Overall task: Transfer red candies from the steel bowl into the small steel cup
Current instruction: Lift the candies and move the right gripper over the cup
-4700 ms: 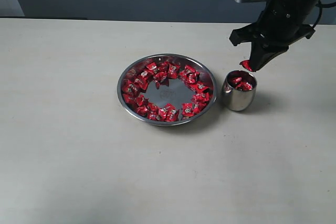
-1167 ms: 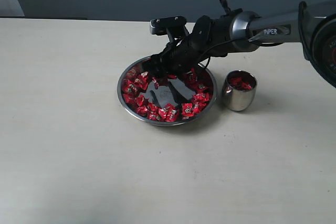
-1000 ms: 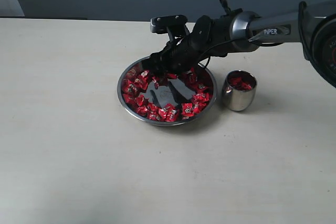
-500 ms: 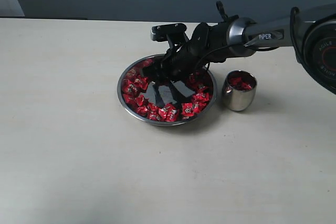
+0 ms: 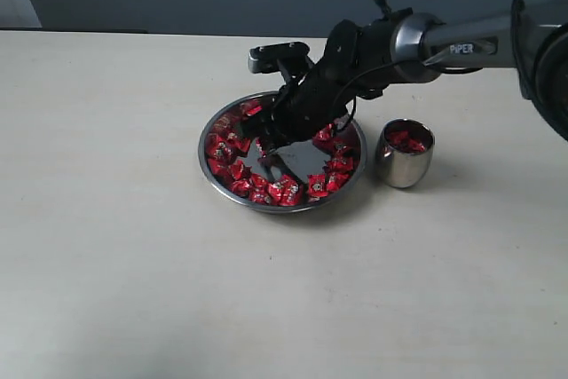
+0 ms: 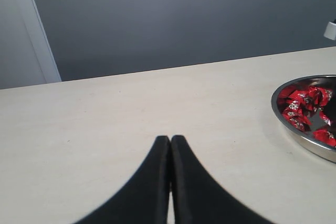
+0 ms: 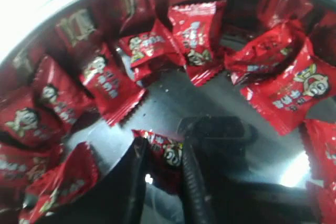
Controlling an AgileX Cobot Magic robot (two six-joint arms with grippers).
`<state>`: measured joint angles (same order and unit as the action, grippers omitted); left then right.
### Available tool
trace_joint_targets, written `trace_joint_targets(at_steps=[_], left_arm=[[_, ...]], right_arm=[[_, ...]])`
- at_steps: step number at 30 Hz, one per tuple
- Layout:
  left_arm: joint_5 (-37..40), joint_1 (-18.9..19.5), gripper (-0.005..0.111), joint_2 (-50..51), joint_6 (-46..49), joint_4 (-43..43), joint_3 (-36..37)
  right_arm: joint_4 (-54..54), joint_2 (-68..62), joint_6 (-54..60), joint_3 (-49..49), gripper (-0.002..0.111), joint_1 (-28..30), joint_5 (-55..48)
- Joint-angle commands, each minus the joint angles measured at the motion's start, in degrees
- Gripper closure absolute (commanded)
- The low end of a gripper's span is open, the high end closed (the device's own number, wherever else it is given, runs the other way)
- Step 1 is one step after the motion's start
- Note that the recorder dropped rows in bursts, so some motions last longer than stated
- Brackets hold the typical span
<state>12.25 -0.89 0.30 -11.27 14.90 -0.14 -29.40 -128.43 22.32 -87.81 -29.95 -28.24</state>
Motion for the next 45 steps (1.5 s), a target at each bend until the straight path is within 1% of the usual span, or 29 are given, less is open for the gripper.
trace_joint_targets(at_steps=[1, 7, 11, 14, 17, 22, 29, 38, 45], left_arm=[[-0.3, -0.4, 0.106, -0.3, -0.2, -0.2, 0.1], [-0.3, -0.4, 0.106, -0.3, -0.2, -0.2, 0.1], [-0.3, -0.4, 0.106, -0.3, -0.2, -0.2, 0.1], [-0.3, -0.4, 0.106, -0.3, -0.2, -0.2, 0.1], [-0.3, -0.4, 0.106, -0.3, -0.2, -0.2, 0.1], [-0.3, -0.4, 0.106, -0.3, -0.2, -0.2, 0.1], [-0.3, -0.4, 0.106, -0.3, -0.2, -0.2, 0.1], [-0.3, -0.4, 0.106, -0.3, -0.2, -0.2, 0.1], [-0.3, -0.4, 0.106, -0.3, -0.2, -0.2, 0.1]], right_arm=[[2.2, 5.4, 0.1, -0.1, 0.109, 0.0, -2.5], [4.5, 15.3, -0.2, -0.1, 0.109, 0.9, 1.4], [8.8, 22.0, -3.9, -0.1, 0.109, 3.8, 3.1], [13.1, 26.1, -8.1, -0.1, 0.109, 6.8, 0.8], [17.5, 28.7, -12.8, -0.1, 0.109, 10.0, -3.8], [20.4, 31.3, -13.2, -0.1, 0.109, 12.8, -11.6], [25.2, 31.6, -13.5, -0.1, 0.109, 13.5, -18.9], [26.7, 27.8, -13.6, -0.1, 0.109, 13.5, -35.6], [27.4, 22.3, -13.6, -0.1, 0.109, 13.5, -37.1]])
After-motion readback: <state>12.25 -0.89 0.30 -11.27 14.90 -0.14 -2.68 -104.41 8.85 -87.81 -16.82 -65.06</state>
